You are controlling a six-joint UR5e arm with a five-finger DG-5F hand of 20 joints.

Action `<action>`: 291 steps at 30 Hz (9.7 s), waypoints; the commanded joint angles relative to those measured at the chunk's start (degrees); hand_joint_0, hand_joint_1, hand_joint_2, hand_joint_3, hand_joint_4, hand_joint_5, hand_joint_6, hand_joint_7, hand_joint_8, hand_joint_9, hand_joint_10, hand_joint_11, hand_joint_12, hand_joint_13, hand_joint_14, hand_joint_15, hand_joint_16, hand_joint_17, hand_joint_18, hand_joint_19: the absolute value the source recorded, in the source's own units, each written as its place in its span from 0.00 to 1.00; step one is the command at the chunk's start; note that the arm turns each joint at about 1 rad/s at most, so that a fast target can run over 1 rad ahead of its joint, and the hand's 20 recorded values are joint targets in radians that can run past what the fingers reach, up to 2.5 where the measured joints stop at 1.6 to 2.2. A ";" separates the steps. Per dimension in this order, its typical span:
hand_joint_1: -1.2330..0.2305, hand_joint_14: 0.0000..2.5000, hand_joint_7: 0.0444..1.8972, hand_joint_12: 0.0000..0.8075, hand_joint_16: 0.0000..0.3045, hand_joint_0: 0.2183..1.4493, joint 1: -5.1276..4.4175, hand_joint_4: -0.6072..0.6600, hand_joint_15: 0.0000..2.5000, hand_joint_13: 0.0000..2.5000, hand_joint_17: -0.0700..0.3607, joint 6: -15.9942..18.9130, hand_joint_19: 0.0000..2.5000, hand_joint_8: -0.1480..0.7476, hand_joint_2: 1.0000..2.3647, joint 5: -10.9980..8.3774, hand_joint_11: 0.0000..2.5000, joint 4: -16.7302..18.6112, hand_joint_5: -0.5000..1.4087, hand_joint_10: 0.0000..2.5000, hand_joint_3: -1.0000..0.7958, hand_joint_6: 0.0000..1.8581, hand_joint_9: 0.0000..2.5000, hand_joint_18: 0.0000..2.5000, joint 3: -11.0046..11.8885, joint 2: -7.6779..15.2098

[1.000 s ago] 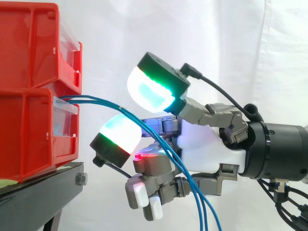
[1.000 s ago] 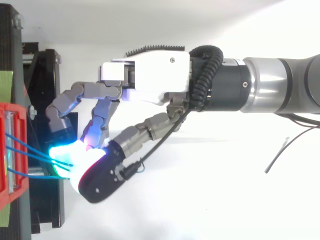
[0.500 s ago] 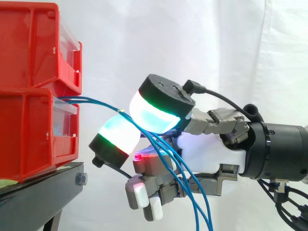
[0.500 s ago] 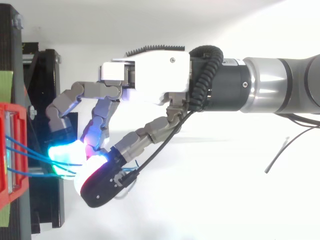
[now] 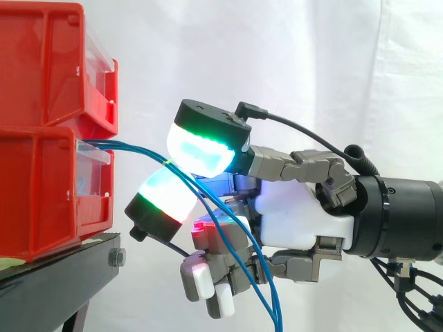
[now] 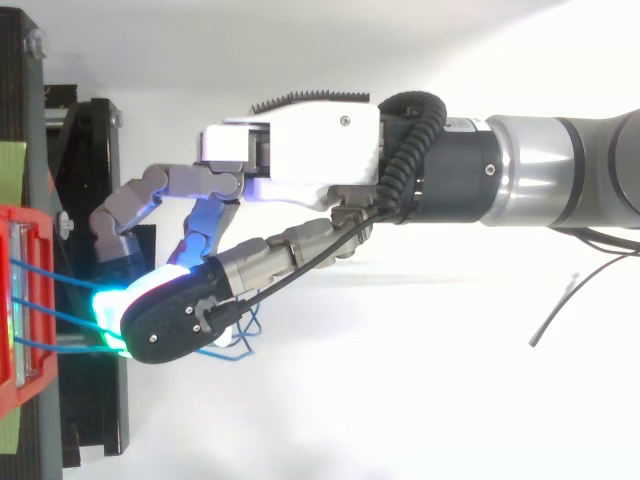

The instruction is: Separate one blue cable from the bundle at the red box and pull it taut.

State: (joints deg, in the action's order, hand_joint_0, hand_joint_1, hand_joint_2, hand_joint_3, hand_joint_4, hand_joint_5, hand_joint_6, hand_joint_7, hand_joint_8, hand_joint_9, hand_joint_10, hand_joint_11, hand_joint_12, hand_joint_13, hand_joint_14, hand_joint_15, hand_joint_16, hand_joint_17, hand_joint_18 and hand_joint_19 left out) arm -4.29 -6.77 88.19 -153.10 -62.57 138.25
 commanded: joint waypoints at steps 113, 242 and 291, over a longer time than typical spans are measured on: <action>0.36 0.97 0.48 0.46 0.14 0.25 0.24 0.62 0.51 0.27 0.38 -5.71 0.80 0.51 0.00 0.05 0.54 -4.13 0.14 0.77 0.28 0.45 0.22 0.45 3.51 -0.17; 0.45 1.00 0.49 0.74 0.24 0.35 -3.45 0.66 0.64 0.64 0.55 -6.86 0.32 0.68 0.01 -23.77 1.00 2.90 0.15 1.00 0.54 0.45 0.27 0.73 -12.05 -9.84; 0.30 1.00 0.55 0.66 0.19 0.34 -3.98 0.39 0.66 0.55 0.46 -1.94 0.44 0.53 0.02 -23.33 1.00 3.08 0.16 1.00 0.58 0.46 0.24 0.62 -12.05 -9.84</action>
State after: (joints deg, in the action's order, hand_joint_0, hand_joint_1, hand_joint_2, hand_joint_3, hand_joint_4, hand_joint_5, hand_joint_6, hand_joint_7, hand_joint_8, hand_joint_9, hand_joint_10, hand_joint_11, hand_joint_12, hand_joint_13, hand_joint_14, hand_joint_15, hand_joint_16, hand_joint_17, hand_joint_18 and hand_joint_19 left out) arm -8.23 -9.66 64.84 -150.03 -74.62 128.41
